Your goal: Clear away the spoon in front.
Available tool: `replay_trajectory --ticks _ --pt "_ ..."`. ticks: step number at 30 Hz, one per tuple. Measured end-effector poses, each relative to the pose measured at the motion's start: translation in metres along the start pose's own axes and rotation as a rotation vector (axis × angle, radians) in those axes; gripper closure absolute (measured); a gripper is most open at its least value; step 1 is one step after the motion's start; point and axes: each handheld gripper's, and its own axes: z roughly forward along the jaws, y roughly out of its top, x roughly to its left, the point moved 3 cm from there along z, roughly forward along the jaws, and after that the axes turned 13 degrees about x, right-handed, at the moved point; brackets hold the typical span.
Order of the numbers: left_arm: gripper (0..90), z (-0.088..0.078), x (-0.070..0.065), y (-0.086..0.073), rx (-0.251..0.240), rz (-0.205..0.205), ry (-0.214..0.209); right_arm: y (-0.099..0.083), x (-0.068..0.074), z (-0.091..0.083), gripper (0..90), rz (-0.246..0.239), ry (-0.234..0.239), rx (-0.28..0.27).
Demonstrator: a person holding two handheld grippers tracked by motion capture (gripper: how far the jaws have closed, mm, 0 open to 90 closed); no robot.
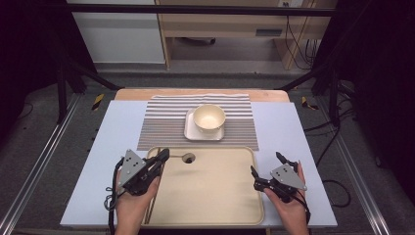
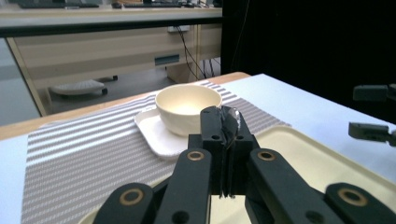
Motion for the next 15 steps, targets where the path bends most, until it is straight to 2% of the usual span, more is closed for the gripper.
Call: replay_trajectory --ticks 6,15 --pt "88.8 -0.017 0.001 -0.013 0.017 -0.014 -0.001 0.0 0.001 0.0 7.3 0.002 -0.002 0.001" --pt "88.8 -0.032 0.0 -0.027 0.049 -0.012 -0.001 0.0 -0.001 -0.001 7.3 0.006 -0.007 0.002"
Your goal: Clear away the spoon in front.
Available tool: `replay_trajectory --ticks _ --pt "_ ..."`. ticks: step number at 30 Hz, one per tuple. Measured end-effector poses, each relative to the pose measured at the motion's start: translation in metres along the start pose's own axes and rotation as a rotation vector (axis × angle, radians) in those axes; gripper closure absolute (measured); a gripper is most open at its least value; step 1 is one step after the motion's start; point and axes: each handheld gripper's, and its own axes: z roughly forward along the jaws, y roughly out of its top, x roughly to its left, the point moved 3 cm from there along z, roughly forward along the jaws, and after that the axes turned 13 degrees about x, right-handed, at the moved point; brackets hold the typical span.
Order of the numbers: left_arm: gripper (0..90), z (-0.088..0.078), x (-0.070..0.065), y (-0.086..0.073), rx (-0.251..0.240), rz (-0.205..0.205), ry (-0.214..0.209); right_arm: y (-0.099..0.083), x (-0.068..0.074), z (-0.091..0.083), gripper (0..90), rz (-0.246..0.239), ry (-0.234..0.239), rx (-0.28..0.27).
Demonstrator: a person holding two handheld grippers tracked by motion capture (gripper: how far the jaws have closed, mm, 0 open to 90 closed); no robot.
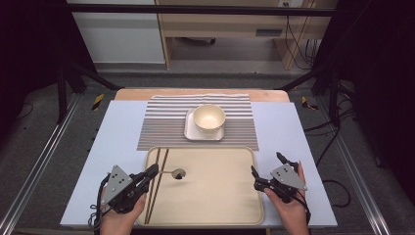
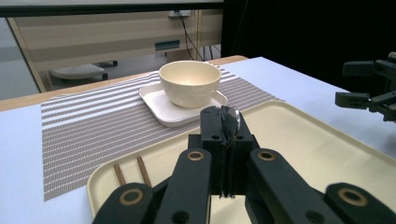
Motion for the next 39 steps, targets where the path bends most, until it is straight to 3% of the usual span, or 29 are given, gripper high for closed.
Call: replay_trajectory --ticks 13,19,31,36,39 --pt "88.8 -0.02 0.002 -0.024 0.054 -0.014 0.006 0.0 -0.002 -0.001 7.3 0.016 -0.004 -0.002" --pt "88.7 -0.026 -0.001 -0.027 0.065 -0.006 -0.003 0.0 -0.002 -0.001 7.3 0.019 -0.005 0.002" --pt "88.5 -0.024 -0.001 -0.021 0.081 0.005 -0.013 -0.002 -0.002 0.002 7.3 0.016 -0.001 0.013" --pt "88.7 -0.011 0.007 -0.011 0.099 0.013 -0.01 -0.002 -0.001 0.002 7.3 0.017 0.001 0.017" --pt "88.6 -0.001 0.014 -0.004 0.122 -0.01 -0.042 -0.002 -0.002 0.003 7.3 0.017 0.001 0.019"
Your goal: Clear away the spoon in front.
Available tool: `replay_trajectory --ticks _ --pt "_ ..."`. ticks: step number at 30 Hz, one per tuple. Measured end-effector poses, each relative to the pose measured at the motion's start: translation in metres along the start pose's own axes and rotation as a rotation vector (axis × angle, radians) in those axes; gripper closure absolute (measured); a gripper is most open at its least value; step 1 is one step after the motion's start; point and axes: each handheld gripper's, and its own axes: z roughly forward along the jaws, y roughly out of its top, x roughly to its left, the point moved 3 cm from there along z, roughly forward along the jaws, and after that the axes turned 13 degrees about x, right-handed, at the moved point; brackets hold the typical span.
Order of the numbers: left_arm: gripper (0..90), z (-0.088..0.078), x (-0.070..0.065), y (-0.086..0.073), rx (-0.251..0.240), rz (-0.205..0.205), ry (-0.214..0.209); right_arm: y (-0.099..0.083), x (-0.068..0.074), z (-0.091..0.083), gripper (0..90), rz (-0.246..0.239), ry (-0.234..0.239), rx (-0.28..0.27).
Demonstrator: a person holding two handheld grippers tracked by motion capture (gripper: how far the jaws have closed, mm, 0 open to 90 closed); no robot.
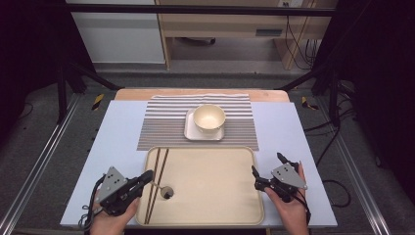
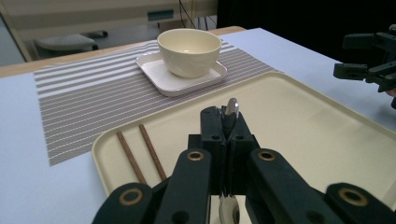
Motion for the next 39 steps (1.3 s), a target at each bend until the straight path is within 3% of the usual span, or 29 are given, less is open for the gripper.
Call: replay_trajectory --ticks 7,19,24,35,39 --pt "86.9 0.024 0.012 0.017 0.021 0.009 0.0 0.0 0.001 0.0 7.3 -0.006 0.002 0.0" --pt "81.7 0.066 0.024 0.032 0.064 0.003 -0.021 0.001 0.0 0.0 7.3 -0.002 0.004 -0.005" --pt "81.0 0.08 0.027 0.032 0.096 0.013 -0.022 0.001 0.0 0.0 7.2 -0.002 0.006 -0.004" --pt "72.1 0.102 0.036 0.025 0.154 -0.017 -0.024 0.0 0.0 0.0 7.2 -0.002 0.01 0.0" --pt "69.7 0.107 0.035 0.023 0.173 -0.01 -0.019 0.0 0.0 0.0 7.1 -0.003 0.01 0.0"
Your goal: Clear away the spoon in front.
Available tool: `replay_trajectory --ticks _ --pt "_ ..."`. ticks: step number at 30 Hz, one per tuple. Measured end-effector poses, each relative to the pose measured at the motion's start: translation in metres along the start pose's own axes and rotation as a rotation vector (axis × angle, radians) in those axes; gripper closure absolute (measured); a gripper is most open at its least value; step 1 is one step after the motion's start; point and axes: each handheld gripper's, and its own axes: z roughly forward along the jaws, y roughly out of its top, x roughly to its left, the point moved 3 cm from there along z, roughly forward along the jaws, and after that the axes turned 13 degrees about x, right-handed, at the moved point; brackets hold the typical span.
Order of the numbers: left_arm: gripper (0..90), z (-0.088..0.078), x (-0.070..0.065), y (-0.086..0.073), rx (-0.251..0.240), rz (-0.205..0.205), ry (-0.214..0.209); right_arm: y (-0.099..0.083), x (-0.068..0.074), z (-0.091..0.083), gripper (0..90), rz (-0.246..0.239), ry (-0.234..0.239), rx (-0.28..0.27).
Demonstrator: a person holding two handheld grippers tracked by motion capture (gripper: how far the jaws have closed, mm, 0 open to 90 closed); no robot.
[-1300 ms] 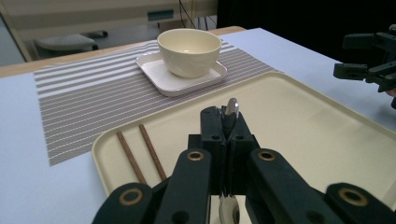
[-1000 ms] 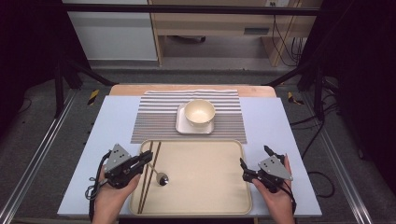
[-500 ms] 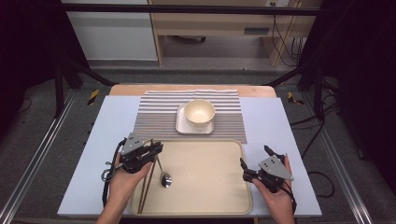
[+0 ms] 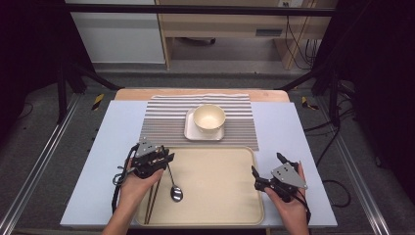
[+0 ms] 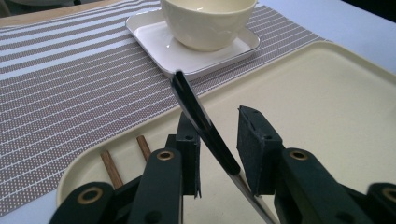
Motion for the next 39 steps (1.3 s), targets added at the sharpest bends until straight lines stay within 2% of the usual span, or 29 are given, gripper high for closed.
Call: replay_trajectory --ticks 3,5,11,22,29,34,39 --pt "68.8 0.004 0.001 -0.001 0.014 0.0 0.0 0.0 0.0 0.0 7.1 0.001 0.002 0.003" --pt "71.9 0.007 0.001 -0.002 0.024 -0.001 -0.012 0.0 0.001 0.0 7.1 0.0 0.004 0.004" --pt "71.1 0.013 0.004 -0.002 0.027 -0.014 -0.001 0.0 0.001 0.001 7.0 -0.002 0.006 0.006" --pt "64.9 0.011 -0.001 0.007 0.009 0.022 0.017 0.0 0.001 0.001 7.0 -0.002 0.006 0.006" --pt "56.9 0.014 -0.007 0.022 -0.01 0.045 0.028 -0.001 -0.001 0.001 7.0 0.002 0.003 0.004" --pt "46.8 0.018 -0.014 0.035 -0.013 0.079 0.042 0.0 -0.001 0.0 6.9 0.003 0.001 0.0" --pt "37.7 0.027 -0.022 0.045 -0.025 0.107 0.029 0.0 -0.002 0.0 6.9 0.002 0.005 -0.002"
